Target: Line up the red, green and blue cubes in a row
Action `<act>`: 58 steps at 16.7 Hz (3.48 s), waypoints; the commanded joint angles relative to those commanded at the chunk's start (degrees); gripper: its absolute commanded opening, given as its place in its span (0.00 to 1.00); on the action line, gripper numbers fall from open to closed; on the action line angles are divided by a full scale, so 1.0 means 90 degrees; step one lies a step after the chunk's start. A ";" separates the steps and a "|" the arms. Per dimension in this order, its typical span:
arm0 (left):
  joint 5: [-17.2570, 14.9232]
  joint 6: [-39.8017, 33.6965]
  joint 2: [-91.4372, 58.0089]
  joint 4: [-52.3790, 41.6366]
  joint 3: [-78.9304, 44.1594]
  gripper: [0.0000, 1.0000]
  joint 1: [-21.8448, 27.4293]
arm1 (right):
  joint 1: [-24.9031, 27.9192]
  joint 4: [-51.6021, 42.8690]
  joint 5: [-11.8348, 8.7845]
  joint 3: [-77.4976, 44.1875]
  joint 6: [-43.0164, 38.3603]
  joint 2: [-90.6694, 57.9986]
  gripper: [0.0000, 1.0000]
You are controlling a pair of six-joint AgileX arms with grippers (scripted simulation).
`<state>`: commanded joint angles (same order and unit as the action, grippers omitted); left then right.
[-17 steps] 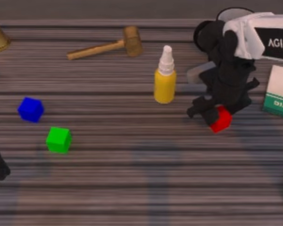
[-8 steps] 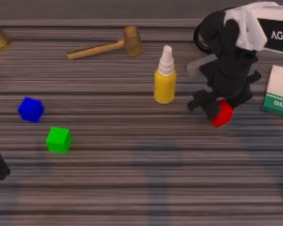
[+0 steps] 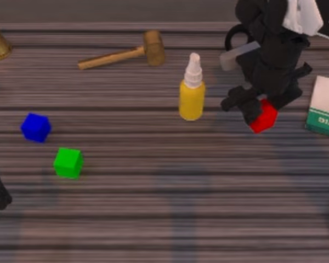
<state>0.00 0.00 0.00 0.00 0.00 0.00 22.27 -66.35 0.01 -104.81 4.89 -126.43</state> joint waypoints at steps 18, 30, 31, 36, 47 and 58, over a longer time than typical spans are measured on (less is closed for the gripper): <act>0.0000 0.0000 0.0000 0.0000 0.0000 1.00 0.0000 | 0.3289 -0.0939 0.0164 -0.1352 -0.6038 -0.0652 0.00; 0.0000 0.0000 0.0000 0.0000 0.0000 1.00 0.0000 | 0.3823 -0.0739 0.0206 -0.1275 -0.6898 -0.0647 0.00; 0.0000 0.0000 0.0000 0.0000 0.0000 1.00 0.0000 | 0.3822 -0.0524 0.0209 -0.1102 -0.6906 -0.0677 0.00; 0.0000 0.0000 0.0000 0.0000 0.0000 1.00 0.0000 | 0.3853 0.0539 0.0215 -0.0235 -0.6926 -0.0860 0.00; 0.0000 0.0000 0.0000 0.0000 0.0000 1.00 0.0000 | 0.3858 0.0582 0.0216 -0.0195 -0.6928 -0.0875 0.53; 0.0000 0.0000 0.0000 0.0000 0.0000 1.00 0.0000 | 0.3858 0.0582 0.0216 -0.0195 -0.6928 -0.0875 1.00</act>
<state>0.00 0.00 0.00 0.00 0.00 0.00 57.00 -61.12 1.95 -106.56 -57.46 -134.30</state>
